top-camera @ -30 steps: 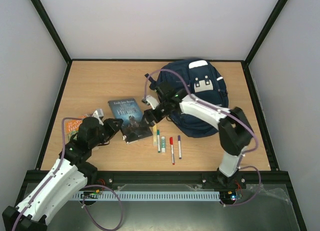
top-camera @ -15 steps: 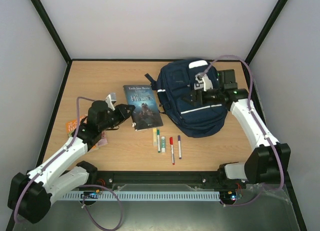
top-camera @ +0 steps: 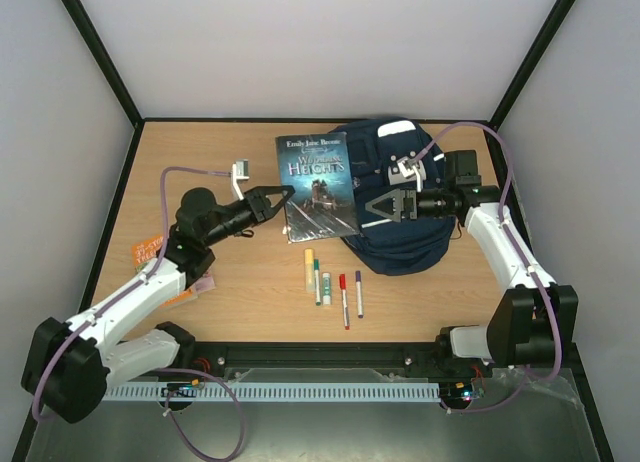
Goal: Pack the student bag
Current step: Pick up the book from the center of the board.
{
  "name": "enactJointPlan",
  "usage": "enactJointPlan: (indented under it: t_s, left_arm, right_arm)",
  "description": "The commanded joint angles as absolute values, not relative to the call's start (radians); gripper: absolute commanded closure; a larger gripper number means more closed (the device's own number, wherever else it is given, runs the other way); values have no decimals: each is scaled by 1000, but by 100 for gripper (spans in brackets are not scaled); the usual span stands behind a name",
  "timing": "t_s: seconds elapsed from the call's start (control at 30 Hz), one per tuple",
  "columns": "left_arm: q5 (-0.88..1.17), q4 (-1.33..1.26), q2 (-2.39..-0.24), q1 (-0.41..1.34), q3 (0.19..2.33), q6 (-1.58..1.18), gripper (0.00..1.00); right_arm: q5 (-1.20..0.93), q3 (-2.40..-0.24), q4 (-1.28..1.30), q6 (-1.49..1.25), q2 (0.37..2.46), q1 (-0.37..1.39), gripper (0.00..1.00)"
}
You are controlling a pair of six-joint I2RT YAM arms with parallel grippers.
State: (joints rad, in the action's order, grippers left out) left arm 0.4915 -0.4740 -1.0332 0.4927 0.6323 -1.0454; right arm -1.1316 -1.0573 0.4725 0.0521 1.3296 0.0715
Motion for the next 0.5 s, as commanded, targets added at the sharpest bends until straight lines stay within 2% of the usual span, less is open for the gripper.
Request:
enactJointPlan:
  t_s: [0.0, 0.23, 0.47]
  left_arm:
    - [566, -776, -1080, 521, 717, -1104, 97]
    - [558, -828, -1191, 577, 811, -1109, 97]
    - [519, -895, -1275, 588, 823, -1157, 97]
  right_arm:
    - [-1224, -1067, 449, -7, 1327, 77, 0]
    - [-1181, -1120, 396, -99, 1326, 132, 1]
    - [-1238, -1122, 371, -219, 1316, 141, 10]
